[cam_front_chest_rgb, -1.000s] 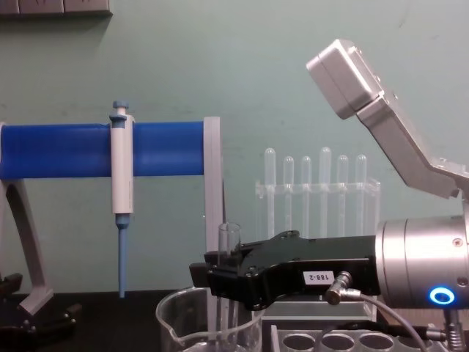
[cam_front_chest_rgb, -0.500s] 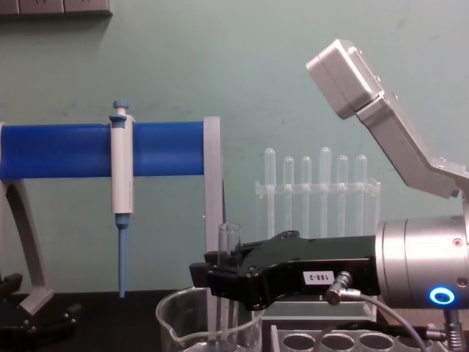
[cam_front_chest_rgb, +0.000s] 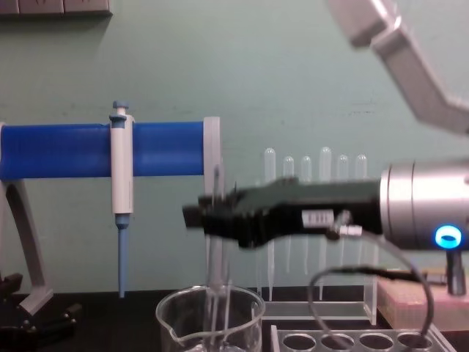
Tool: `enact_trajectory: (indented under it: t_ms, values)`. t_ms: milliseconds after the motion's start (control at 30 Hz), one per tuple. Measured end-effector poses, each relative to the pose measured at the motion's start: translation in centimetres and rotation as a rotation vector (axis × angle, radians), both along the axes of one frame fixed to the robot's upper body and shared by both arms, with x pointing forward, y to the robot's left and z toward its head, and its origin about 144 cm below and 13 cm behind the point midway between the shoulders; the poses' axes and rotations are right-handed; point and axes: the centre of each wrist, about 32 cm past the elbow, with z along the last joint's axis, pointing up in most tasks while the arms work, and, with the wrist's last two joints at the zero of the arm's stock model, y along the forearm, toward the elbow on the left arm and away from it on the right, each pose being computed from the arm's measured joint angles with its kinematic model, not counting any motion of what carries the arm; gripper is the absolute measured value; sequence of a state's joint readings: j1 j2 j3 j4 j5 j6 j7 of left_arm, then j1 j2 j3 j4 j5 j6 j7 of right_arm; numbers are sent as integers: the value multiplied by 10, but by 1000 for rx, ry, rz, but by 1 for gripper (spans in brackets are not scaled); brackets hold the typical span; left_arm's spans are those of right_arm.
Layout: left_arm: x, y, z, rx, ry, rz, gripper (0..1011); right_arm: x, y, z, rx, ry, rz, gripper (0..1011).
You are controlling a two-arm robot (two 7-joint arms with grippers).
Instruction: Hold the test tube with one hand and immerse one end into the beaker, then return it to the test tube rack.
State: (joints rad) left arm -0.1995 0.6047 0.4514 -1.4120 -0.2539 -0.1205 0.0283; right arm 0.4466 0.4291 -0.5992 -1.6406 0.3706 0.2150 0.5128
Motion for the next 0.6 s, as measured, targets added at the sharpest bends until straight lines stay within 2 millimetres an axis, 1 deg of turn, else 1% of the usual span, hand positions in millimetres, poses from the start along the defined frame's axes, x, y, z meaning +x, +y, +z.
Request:
enact_trajectory:
  t_ms: [167, 200, 333, 433, 533, 600]
  values:
    - [0, 0, 0, 0, 0, 0, 1000, -3, -2, 22, 19, -27, 8, 224]
    - [0, 0, 0, 0, 0, 0, 1000, -5, -4, 32, 29, -39, 12, 224]
    - [0, 0, 0, 0, 0, 0, 1000, -12, -12, 52, 48, -59, 18, 224]
    - [0, 0, 0, 0, 0, 0, 1000, -18, -21, 63, 56, -53, 14, 224]
    - [0, 0, 0, 0, 0, 0, 1000, -25, -30, 68, 58, -52, 3, 224]
    - [0, 0, 0, 0, 0, 0, 1000, -32, -40, 72, 55, -52, -13, 224]
